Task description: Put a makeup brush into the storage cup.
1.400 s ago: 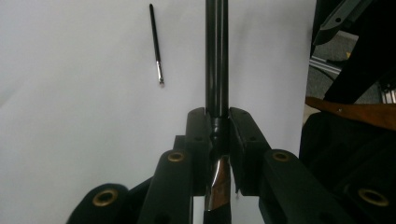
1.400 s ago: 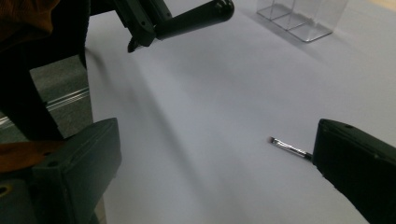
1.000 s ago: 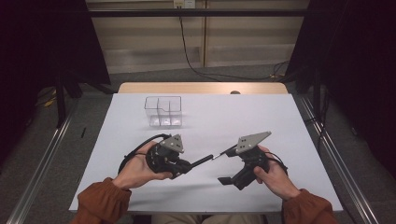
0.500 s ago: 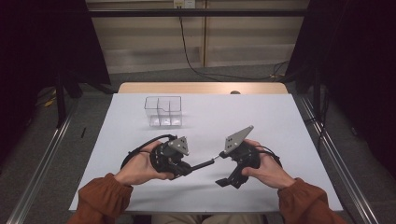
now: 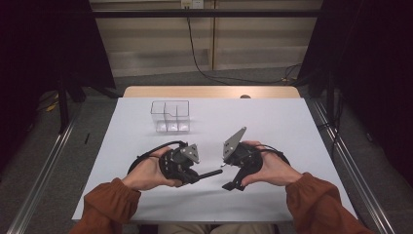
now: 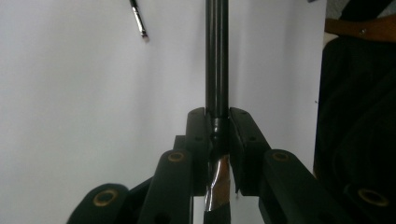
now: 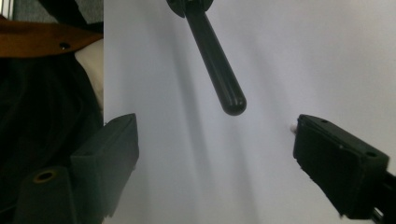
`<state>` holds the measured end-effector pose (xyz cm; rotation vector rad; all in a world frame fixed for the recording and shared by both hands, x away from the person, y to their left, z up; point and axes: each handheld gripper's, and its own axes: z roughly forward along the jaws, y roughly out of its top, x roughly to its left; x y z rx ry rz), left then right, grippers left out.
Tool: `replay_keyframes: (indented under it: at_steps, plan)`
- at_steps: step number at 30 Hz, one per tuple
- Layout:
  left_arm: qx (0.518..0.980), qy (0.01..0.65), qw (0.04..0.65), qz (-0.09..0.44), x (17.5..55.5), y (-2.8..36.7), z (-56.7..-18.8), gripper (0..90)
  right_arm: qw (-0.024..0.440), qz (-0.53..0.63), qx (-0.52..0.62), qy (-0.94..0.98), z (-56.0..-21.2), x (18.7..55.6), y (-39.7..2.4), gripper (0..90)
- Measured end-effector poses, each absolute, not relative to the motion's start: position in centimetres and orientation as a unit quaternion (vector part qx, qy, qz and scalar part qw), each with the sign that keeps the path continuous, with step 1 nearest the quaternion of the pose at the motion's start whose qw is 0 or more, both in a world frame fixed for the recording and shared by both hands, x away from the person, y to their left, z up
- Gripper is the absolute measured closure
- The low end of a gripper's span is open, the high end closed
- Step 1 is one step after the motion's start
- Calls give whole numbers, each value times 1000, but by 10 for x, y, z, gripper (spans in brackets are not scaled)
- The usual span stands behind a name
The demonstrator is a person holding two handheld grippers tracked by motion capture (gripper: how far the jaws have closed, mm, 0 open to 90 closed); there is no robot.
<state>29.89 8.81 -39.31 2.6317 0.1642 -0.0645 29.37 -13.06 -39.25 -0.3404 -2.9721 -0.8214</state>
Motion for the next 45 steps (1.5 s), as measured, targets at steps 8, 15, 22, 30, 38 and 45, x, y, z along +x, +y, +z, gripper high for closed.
replay_keyframes:
  at_steps: [8,15,22,30,38,45]
  plan:
    - [968,60,242,-29,298,84,-394,791,33,-207,-96,-973,-391,299,-117,281]
    - [971,43,235,-20,296,83,-393,791,35,-189,-83,-978,-396,304,-112,396]
    - [970,50,236,-24,297,81,-395,791,37,-192,-74,-978,-397,305,-108,457]
    - [969,45,241,-24,297,77,-397,791,38,-207,-65,-975,-398,305,-105,561]
    - [967,46,248,-25,296,76,-398,790,44,-213,-55,-975,-400,304,-100,631]
    - [968,44,244,-29,296,76,-400,790,48,-216,-51,-974,-402,304,-100,733]
